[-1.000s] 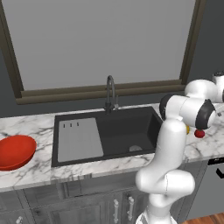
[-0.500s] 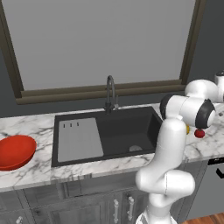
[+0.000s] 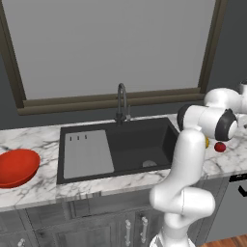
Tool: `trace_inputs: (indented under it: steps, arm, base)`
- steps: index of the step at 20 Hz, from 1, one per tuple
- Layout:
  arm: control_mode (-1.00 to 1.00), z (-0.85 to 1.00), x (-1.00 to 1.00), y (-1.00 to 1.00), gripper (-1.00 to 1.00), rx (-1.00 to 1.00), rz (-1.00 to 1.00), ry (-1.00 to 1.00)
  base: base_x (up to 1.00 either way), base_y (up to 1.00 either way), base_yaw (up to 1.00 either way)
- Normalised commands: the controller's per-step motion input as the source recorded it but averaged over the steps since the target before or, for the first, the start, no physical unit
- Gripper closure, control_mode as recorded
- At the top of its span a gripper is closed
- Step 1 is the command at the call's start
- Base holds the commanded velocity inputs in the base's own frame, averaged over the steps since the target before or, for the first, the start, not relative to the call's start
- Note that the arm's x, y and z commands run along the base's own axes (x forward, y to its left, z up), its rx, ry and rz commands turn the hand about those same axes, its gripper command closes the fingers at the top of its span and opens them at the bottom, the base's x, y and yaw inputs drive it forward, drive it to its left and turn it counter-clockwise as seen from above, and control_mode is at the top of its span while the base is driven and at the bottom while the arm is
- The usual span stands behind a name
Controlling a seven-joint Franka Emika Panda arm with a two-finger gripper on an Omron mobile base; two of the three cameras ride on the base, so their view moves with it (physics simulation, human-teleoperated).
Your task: Remove the tomato and banana from the sink. Then move the bowl and cup from the counter to the sink for washing.
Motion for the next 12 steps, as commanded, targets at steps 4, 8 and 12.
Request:
trace_inputs:
  steps: [4,8,12]
  arm:
    - [-1.0,-0.01,0.01,-0.08,-1.0,0.05,0.04,-0.01]
    - [-1.0,-0.02,0.02,-0.05,-1.0,0.09,0.05,-0.02]
    - [-1.0,-0.04,0.08,-0.01,-1.0,0.09,0.06,-0.03]
  base:
    - [0.0,0.0,0.0]
    - [0.0,0.0,0.0]
    - [0.0,0.0,0.0]
